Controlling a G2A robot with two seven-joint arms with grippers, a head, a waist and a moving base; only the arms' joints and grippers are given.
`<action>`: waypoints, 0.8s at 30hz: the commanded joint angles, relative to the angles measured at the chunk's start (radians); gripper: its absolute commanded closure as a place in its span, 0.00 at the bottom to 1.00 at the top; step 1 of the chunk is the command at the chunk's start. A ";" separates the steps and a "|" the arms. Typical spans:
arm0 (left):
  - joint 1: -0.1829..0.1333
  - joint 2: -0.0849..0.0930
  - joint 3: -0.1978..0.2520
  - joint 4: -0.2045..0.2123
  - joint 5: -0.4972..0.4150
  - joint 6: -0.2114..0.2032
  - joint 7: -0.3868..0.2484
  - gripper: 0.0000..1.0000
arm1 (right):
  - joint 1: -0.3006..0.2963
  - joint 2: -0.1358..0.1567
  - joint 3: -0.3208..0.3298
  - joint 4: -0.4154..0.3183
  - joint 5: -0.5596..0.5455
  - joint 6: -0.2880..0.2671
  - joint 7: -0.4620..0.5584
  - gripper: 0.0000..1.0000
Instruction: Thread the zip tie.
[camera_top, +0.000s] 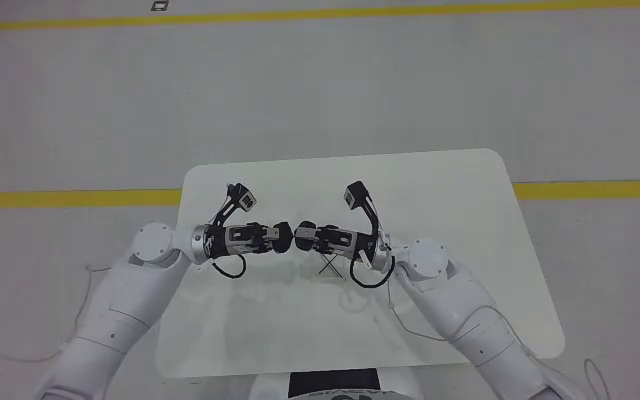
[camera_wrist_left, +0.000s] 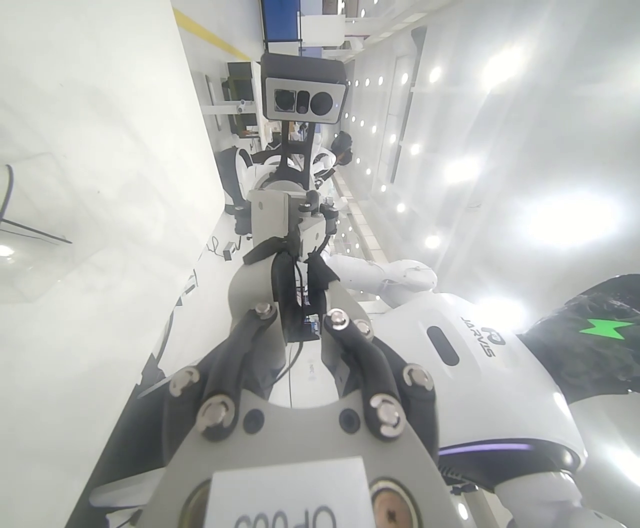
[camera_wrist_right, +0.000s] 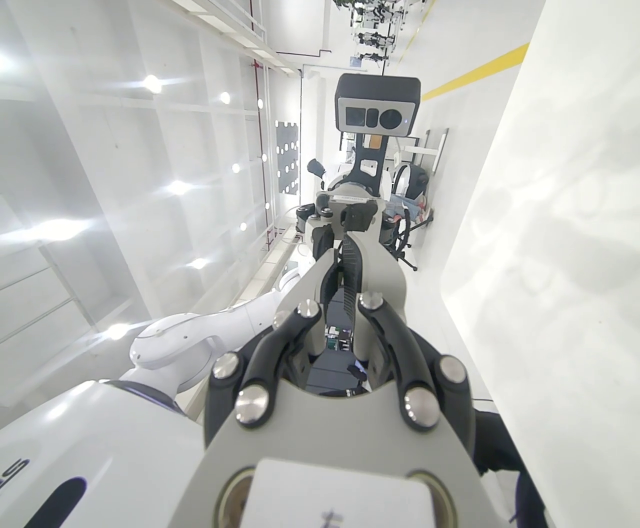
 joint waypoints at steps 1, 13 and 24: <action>0.000 0.000 0.001 0.000 0.000 0.000 -0.001 0.91 | 0.001 0.000 -0.001 0.001 0.002 0.000 0.001 1.00; -0.003 0.000 0.004 0.003 0.003 0.002 -0.002 1.00 | 0.003 0.001 -0.004 0.002 0.003 0.004 0.000 1.00; -0.002 0.001 0.003 0.005 0.002 -0.007 -0.001 1.00 | 0.001 0.002 -0.001 0.005 0.011 0.003 -0.012 0.00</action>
